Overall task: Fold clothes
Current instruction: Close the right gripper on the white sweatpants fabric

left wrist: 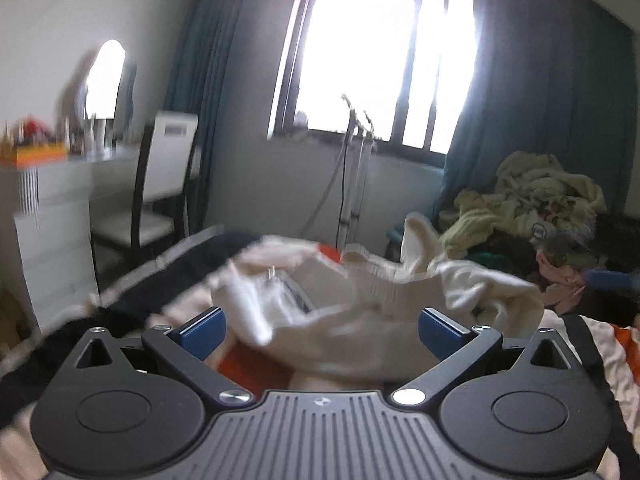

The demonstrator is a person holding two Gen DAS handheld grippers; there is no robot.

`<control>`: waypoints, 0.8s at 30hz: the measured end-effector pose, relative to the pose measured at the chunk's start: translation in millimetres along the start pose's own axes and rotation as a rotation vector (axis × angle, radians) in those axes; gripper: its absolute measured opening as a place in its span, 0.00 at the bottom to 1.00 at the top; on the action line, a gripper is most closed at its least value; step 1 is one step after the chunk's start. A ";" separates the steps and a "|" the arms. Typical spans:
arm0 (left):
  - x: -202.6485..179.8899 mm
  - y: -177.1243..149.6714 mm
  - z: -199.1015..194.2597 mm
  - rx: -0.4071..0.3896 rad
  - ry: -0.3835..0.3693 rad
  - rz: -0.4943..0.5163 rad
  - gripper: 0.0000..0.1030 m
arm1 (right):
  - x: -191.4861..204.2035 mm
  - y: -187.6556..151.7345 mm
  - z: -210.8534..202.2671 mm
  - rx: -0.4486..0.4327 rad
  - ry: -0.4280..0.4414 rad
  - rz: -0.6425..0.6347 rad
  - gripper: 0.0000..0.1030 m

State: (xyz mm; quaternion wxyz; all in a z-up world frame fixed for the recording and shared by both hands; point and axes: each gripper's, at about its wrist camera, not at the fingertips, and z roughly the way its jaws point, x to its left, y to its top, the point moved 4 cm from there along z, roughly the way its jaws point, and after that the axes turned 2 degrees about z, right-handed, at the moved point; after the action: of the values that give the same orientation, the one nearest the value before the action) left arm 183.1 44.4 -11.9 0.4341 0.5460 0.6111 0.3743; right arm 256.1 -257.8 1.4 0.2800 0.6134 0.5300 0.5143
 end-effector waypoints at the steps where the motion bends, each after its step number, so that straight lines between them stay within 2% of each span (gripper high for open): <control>1: 2.9 -6.7 6.5 0.011 -0.004 0.004 1.00 | -0.3 1.5 19.0 0.036 0.016 0.027 0.89; 4: 10.7 -23.6 23.3 0.040 -0.003 0.025 1.00 | 6.4 8.5 82.2 0.100 -0.012 0.024 0.75; 10: 21.7 -39.5 57.8 0.015 0.021 0.054 1.00 | 21.6 25.8 198.6 0.099 -0.112 -0.080 0.70; 12: 24.9 -45.4 71.6 0.047 0.020 0.034 1.00 | 25.2 29.6 230.9 0.088 -0.160 -0.118 0.69; 15: 35.3 -55.8 90.4 0.093 -0.003 -0.015 1.00 | 24.8 31.5 266.6 0.083 -0.237 -0.136 0.61; 18: 46.8 -64.6 104.8 0.126 -0.005 -0.047 1.00 | 24.0 32.4 269.1 0.066 -0.246 -0.139 0.54; 19: 51.1 -68.2 109.3 0.133 -0.003 -0.063 1.00 | 23.7 32.7 269.9 0.061 -0.249 -0.140 0.44; 20: 53.2 -70.9 112.3 0.149 0.000 -0.076 1.00 | 23.4 33.0 270.8 0.055 -0.252 -0.141 0.23; 21: 54.7 -72.3 114.0 0.160 0.000 -0.086 1.00 | 23.1 33.3 271.6 0.049 -0.255 -0.142 0.12; 24: 56.3 -71.8 112.4 0.156 0.002 -0.095 1.00 | 22.4 34.5 273.5 0.032 -0.264 -0.144 0.13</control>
State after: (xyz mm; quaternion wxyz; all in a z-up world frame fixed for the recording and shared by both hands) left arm 262.5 89.6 -124.2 0.4071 0.5480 0.6640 0.3051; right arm 520.3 -191.4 -46.4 0.3737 0.6404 0.5393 0.3993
